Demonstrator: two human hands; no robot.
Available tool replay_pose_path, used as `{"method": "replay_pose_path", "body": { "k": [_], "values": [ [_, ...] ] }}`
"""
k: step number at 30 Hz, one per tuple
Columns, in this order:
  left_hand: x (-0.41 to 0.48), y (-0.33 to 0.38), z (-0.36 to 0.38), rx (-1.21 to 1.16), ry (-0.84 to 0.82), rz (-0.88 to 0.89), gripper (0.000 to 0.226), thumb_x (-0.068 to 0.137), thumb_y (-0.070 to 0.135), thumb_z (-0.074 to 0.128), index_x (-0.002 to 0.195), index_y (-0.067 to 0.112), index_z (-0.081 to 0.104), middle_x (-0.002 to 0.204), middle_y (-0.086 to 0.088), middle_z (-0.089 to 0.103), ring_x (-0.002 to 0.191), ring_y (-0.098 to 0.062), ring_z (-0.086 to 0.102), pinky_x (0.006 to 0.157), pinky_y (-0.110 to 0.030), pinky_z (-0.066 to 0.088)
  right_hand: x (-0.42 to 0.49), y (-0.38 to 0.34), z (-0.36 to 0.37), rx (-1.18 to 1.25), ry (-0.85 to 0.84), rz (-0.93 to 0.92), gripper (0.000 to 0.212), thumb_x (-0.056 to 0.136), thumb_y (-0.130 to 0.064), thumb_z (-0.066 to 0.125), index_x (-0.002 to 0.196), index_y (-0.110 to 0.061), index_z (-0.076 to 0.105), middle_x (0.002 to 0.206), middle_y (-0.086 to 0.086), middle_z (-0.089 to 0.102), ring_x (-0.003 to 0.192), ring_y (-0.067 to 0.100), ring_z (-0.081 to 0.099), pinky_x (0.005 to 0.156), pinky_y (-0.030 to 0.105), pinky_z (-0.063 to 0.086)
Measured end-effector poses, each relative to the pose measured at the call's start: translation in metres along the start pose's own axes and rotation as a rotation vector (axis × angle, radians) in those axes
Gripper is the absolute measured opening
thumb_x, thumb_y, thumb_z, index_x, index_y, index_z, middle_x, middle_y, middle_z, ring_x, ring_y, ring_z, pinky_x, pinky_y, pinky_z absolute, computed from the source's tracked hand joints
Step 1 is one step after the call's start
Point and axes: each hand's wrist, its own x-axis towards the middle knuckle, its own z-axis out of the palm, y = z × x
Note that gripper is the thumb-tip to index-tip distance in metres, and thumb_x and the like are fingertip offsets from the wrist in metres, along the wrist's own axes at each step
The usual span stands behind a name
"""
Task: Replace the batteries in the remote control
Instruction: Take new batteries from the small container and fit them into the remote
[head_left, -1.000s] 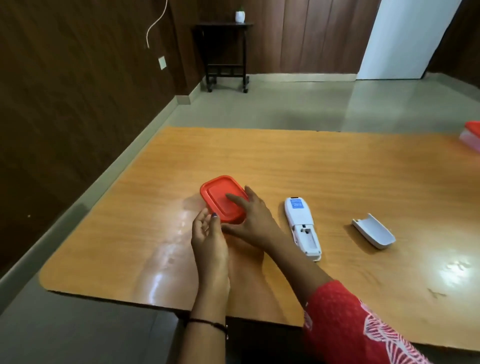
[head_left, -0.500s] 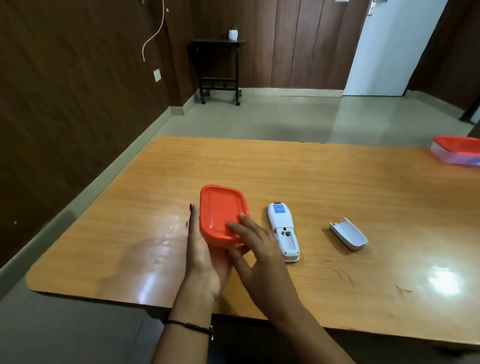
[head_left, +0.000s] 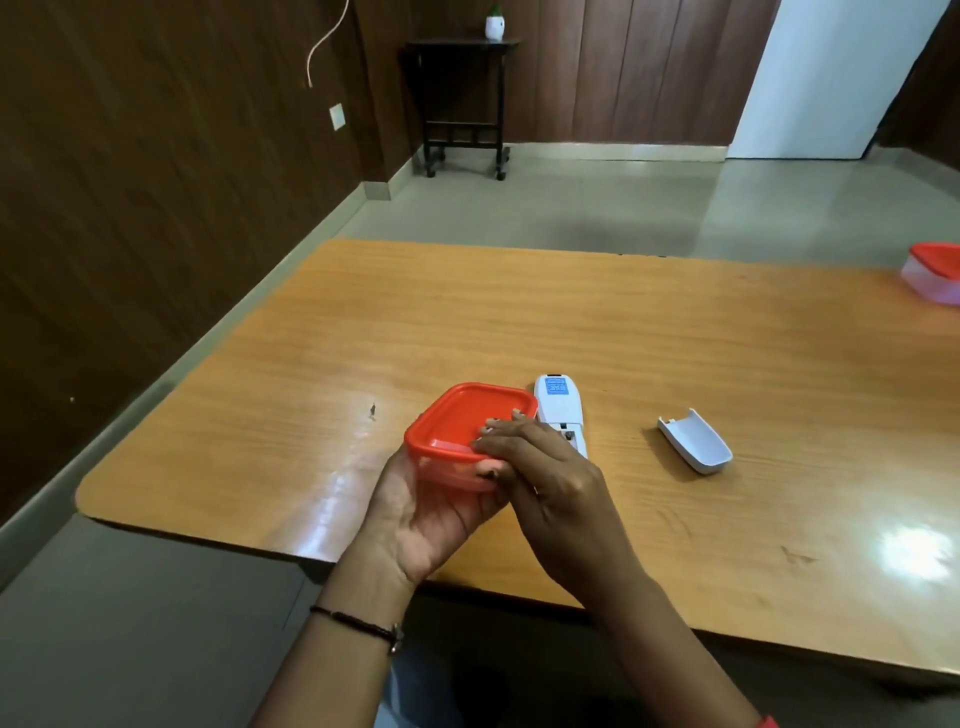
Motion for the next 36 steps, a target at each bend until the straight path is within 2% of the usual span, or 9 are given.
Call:
{"method": "replay_pose_path", "body": {
  "k": [9, 12, 15, 22, 25, 27, 31, 34, 36],
  "values": [
    [0.002, -0.003, -0.013, 0.211, 0.162, 0.032, 0.043, 0.088, 0.037, 0.057, 0.115, 0.003, 0.057, 0.101, -0.026, 0.069, 0.090, -0.039, 0.068, 0.079, -0.049, 0.054, 0.016, 0.000, -0.007, 0.163, 0.320, 0.220, 0.020, 0.093, -0.017, 0.049, 0.092, -0.015, 0.069, 0.079, -0.014, 0.063, 0.072, -0.005, 0.058, 0.066, 0.008, 0.040],
    [-0.002, -0.002, -0.016, 0.209, 0.218, 0.066, 0.054, 0.082, 0.035, 0.064, 0.129, 0.012, 0.054, 0.119, -0.029, 0.062, 0.113, -0.044, 0.058, 0.089, -0.057, 0.050, 0.039, 0.010, -0.014, 0.252, 0.498, 0.364, 0.022, 0.095, -0.022, 0.049, 0.085, -0.028, 0.066, 0.069, -0.020, 0.061, 0.065, -0.001, 0.053, 0.061, 0.029, 0.048],
    [-0.004, 0.008, -0.017, 0.181, 0.215, 0.143, 0.052, 0.086, 0.038, 0.057, 0.132, 0.014, 0.051, 0.124, -0.034, 0.057, 0.115, -0.043, 0.057, 0.078, -0.054, 0.054, 0.059, 0.026, -0.005, 0.374, 0.599, 0.577, 0.025, 0.097, -0.024, 0.051, 0.080, -0.024, 0.069, 0.063, -0.016, 0.060, 0.065, 0.007, 0.050, 0.064, 0.040, 0.051],
    [-0.008, 0.045, -0.035, 0.293, 0.359, 0.322, 0.058, 0.080, 0.053, 0.056, 0.122, 0.012, 0.057, 0.108, -0.020, 0.065, 0.093, -0.034, 0.062, 0.075, -0.042, 0.049, 0.089, 0.047, 0.046, 0.445, 0.436, 1.015, 0.023, 0.093, -0.023, 0.056, 0.077, -0.009, 0.062, 0.059, 0.007, 0.063, 0.034, 0.017, 0.056, 0.051, 0.044, 0.057],
    [-0.009, 0.055, -0.044, 0.368, 0.399, 0.345, 0.048, 0.083, 0.038, 0.054, 0.122, 0.010, 0.057, 0.101, -0.016, 0.067, 0.085, -0.029, 0.066, 0.073, -0.041, 0.053, 0.091, 0.049, 0.069, 0.586, 0.380, 1.176, 0.019, 0.094, -0.014, 0.054, 0.096, 0.003, 0.061, 0.061, 0.010, 0.064, 0.039, 0.018, 0.061, 0.061, 0.053, 0.058],
    [-0.010, 0.060, -0.050, 0.433, 0.454, 0.370, 0.038, 0.087, 0.029, 0.050, 0.115, 0.007, 0.061, 0.096, -0.016, 0.070, 0.076, -0.025, 0.069, 0.068, -0.038, 0.057, 0.088, 0.050, 0.076, 0.538, 0.270, 1.225, 0.021, 0.095, -0.015, 0.052, 0.105, 0.001, 0.060, 0.065, 0.010, 0.066, 0.037, 0.020, 0.062, 0.053, 0.043, 0.057],
    [-0.008, 0.063, -0.059, 0.665, 0.593, 0.394, 0.025, 0.088, 0.023, 0.052, 0.099, 0.006, 0.066, 0.095, -0.019, 0.071, 0.072, -0.025, 0.069, 0.057, -0.031, 0.057, 0.077, 0.051, 0.078, 0.297, 0.155, 1.154, 0.031, 0.093, -0.014, 0.051, 0.124, -0.009, 0.055, 0.079, 0.015, 0.071, 0.046, 0.027, 0.066, 0.050, 0.040, 0.059],
    [-0.007, 0.062, -0.063, 0.888, 0.664, 0.491, 0.018, 0.084, 0.017, 0.053, 0.088, 0.004, 0.065, 0.089, -0.016, 0.070, 0.082, -0.032, 0.068, 0.071, -0.038, 0.053, 0.075, 0.052, 0.078, -0.027, 0.115, 0.828, 0.029, 0.089, -0.015, 0.056, 0.115, -0.010, 0.065, 0.100, 0.012, 0.072, 0.070, 0.029, 0.070, 0.070, 0.041, 0.058],
    [-0.006, 0.059, -0.062, 1.068, 0.690, 0.572, 0.016, 0.082, 0.014, 0.052, 0.088, 0.006, 0.064, 0.082, -0.011, 0.067, 0.079, -0.029, 0.064, 0.069, -0.036, 0.049, 0.079, 0.041, 0.081, -0.147, 0.026, 0.562, 0.021, 0.086, -0.015, 0.061, 0.104, -0.011, 0.072, 0.102, 0.007, 0.072, 0.086, 0.023, 0.067, 0.081, 0.026, 0.049]
  ]
}}
